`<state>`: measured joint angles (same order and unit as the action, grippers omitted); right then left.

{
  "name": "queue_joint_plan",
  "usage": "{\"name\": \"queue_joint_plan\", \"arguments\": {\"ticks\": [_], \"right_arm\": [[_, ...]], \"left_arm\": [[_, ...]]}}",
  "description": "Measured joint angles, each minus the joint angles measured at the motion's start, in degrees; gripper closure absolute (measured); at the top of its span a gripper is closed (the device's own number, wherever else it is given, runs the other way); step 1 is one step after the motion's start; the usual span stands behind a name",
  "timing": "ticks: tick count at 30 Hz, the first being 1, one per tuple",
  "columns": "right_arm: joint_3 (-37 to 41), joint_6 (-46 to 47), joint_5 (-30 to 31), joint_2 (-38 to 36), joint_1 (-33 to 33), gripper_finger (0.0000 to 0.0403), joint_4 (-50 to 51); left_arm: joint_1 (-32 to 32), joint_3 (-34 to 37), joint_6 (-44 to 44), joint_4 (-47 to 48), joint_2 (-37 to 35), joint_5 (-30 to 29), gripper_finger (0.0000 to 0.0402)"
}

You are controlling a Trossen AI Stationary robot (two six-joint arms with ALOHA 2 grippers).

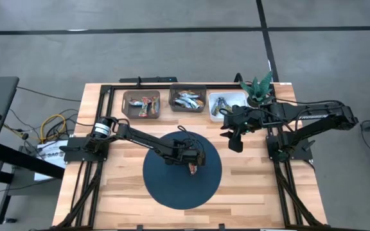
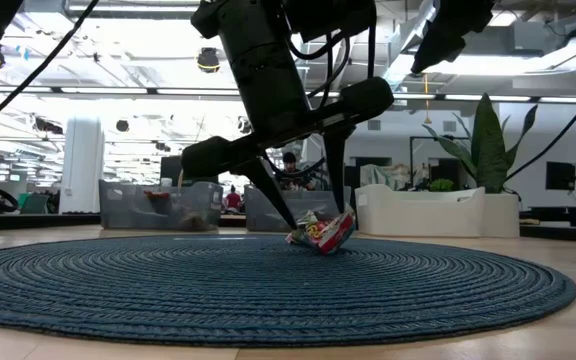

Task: Pick and place Granola Bars by type
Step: Put the red granola bar into the left black bin

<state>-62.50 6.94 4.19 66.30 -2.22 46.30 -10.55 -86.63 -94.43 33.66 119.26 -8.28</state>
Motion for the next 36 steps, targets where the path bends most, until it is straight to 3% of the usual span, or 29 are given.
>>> {"name": "queue_joint_plan", "arguments": {"ticks": [11,17,22,33,36], "right_arm": [[0.0,-1.04,0.0,0.0,0.0,0.0278,-0.01],[0.02,-1.43,0.04,0.02,0.0,0.0278,-0.06],[0.02,-1.46,0.04,0.02,0.0,0.0278,-0.06],[0.02,-1.49,0.07,0.02,0.0,0.0278,-0.04],[0.02,-1.49,0.07,0.02,0.0,0.0278,-0.04]], "left_arm": [[0.48,0.02,-0.37,-0.89,0.62,0.65,0.023],[1.24,0.04,1.53,-2.29,2.55,5.81,0.0249],[1.74,0.04,2.06,-0.65,2.44,4.63,0.0265],[1.9,0.02,2.49,-1.48,2.51,5.65,0.0378],[1.91,-0.01,2.94,-1.45,2.21,5.12,0.0391]]}}
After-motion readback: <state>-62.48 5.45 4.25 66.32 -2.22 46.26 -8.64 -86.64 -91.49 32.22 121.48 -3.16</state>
